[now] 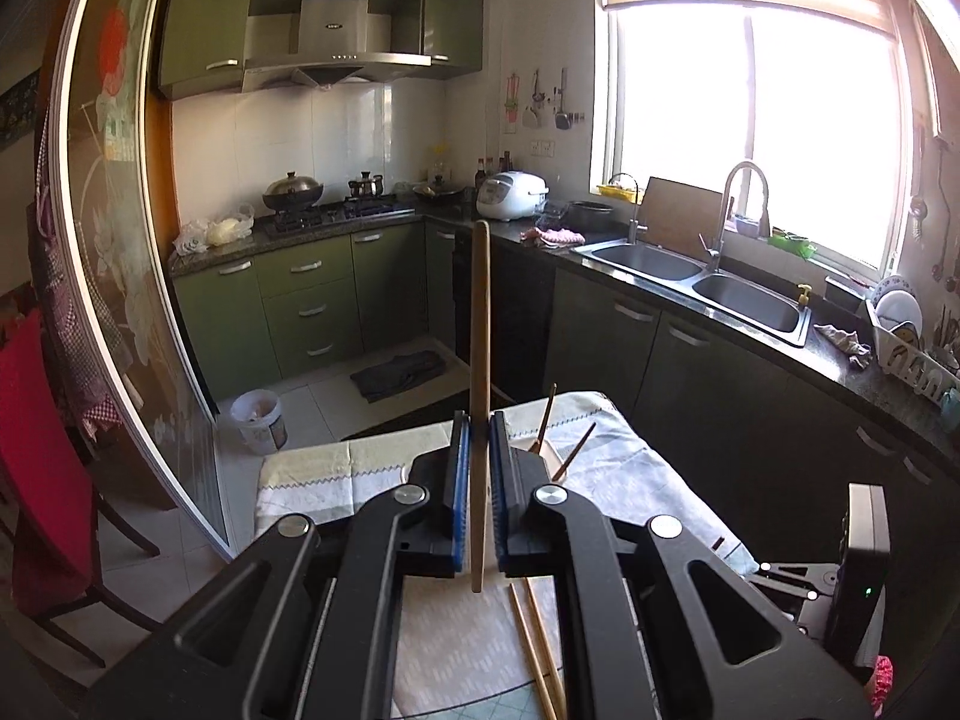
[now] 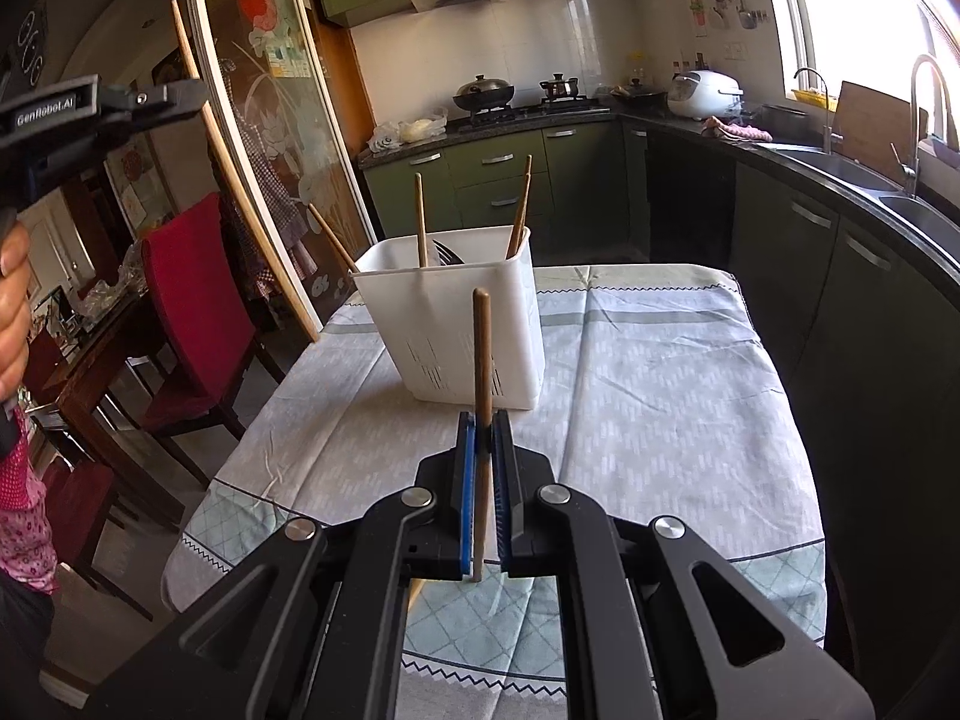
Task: Organize utensils
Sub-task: 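Release the chopstick into the white holder with the left tool while the right carries another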
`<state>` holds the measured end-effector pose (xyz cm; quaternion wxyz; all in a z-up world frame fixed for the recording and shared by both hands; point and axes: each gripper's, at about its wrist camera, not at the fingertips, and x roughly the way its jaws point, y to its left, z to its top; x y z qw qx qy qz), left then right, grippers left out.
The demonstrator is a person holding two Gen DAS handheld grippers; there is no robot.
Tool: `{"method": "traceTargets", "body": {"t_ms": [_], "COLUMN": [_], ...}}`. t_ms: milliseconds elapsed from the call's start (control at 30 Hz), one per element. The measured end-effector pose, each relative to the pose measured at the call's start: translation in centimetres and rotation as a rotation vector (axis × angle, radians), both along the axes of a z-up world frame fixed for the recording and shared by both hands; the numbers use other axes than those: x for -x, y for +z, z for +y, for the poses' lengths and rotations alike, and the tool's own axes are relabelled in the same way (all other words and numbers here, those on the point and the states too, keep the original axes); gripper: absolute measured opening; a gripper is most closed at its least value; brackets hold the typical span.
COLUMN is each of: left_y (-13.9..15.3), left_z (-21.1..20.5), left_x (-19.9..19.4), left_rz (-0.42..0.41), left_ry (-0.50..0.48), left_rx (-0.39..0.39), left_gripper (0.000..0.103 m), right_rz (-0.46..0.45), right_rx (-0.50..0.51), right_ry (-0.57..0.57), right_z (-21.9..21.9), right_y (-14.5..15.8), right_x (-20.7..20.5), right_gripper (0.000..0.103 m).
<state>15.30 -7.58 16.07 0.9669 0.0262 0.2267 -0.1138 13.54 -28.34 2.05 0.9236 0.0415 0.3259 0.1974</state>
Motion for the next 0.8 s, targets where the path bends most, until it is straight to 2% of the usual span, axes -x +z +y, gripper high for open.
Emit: {"method": "traceTargets", "body": {"t_ms": [133,300,500,733,800], "left_y": [1.9,1.9,-1.8,-6.7,-7.1], "left_z": [-1.0,-1.6,-1.3,-0.4,-0.1], "left_x": [-1.6,-4.9,-9.3,-11.7,-11.4], "left_rz": [-0.046,-0.050,0.039,0.171,0.173], "left_ry": [0.025,0.055,0.099,0.097,0.093], "left_rx": [-0.023,-0.025,-0.033,-0.013,-0.008], "left_gripper": [0.006,0.006,0.006,0.007,0.015], "right_rz": [0.001,0.003,-0.009,-0.063,-0.087], "right_rx": [-0.006,-0.014,-0.017,-0.003,-0.002], "right_ry": [-0.002,-0.001,-0.011,0.015,0.026], "right_z": [-0.3,-0.7,-1.3,-0.6,-0.1], "right_y": [0.0,-0.1,0.3,3.1,4.3], "right_x": [-0.2,-0.3,-0.1,0.1,0.0], "right_gripper": [0.007,0.007,0.007,0.007,0.007]}}
